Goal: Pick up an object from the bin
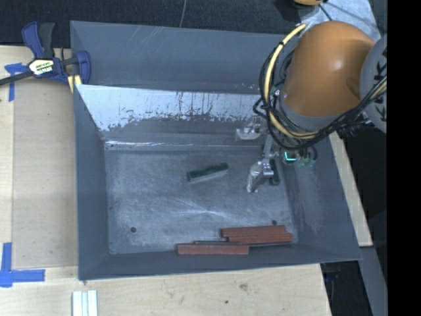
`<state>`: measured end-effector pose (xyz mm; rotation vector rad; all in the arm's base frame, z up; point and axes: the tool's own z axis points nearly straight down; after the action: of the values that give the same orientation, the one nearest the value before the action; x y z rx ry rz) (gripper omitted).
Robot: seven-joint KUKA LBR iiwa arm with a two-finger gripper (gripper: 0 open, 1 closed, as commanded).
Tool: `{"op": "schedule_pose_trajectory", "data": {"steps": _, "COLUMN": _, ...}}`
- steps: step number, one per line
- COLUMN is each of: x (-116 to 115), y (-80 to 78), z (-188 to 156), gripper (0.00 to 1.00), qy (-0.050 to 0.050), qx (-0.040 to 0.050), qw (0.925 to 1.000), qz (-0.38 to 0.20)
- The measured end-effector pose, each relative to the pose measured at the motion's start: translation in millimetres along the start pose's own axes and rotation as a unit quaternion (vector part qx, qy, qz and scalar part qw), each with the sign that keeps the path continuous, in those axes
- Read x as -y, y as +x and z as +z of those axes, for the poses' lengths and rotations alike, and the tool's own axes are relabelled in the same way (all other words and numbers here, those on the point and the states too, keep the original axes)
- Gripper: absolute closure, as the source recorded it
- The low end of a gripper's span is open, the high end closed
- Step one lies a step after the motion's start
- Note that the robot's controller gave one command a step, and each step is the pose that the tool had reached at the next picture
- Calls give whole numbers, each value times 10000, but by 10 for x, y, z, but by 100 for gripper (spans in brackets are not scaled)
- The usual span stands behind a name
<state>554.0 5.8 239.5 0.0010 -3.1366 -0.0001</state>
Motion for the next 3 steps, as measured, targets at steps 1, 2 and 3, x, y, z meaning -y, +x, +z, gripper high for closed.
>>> {"op": "schedule_pose_trajectory", "data": {"steps": 1, "x": 0, "y": -15, "z": -45, "gripper": 0, "qy": 0, "qx": 44, "qw": 10000, "qz": 0}}
{"op": "schedule_pose_trajectory", "data": {"steps": 2, "x": -438, "y": -482, "z": 1448, "gripper": 100, "qy": 0, "qx": 96, "qw": 9997, "qz": -222}}
{"op": "schedule_pose_trajectory", "data": {"steps": 3, "x": -438, "y": -482, "z": 1450, "gripper": 100, "qy": 0, "qx": 95, "qw": 9997, "qz": -221}}
